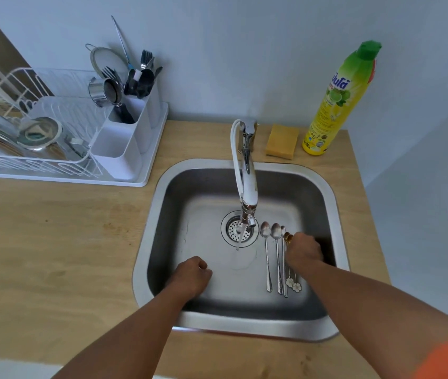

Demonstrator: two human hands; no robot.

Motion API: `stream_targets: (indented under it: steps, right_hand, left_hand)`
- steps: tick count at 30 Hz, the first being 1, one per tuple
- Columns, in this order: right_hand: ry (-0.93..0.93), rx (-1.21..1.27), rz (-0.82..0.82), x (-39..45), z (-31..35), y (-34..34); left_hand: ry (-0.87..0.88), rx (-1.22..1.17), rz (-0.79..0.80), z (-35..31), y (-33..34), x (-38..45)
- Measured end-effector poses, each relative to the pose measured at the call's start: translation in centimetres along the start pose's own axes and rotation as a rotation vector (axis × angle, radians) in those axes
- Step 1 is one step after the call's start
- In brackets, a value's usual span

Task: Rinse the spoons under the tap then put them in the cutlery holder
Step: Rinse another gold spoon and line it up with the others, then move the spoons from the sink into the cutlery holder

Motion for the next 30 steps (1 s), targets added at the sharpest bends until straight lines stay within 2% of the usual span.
stream_targets:
  steps: [9,13,23,30]
  right_hand:
    - [-0.032,-0.05,0.004,-0.7,-0.2,0.7]
    - [-0.057,-0.017,-0.013,-1.3,-0.6,1.3]
    - [-0.077,0.063,-0.057,-1.8,-0.9,1.5]
    - [-0.104,0.133,-0.067,-2.4,0.0,1.5]
  left_hand:
    - [0.027,0.107,0.002,-0.4,-0.4,-0.3]
    - [0.113,0.13,-0.053,-2.5,-3.0,0.7]
    - [0.388,0.218,-0.404,-17.1,-18.1,2.3]
    - [0.599,0.253,-0.526,-25.7,-19.8,2.1]
Point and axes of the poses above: each hand's wrist, its own x-axis towards the middle knuckle, its own y-axis out of the palm, z = x × y, the point moved 2 cm from there along x, towards the middle knuckle, and after that the axes turned 4 degrees about -y, right-handed, at the moved point
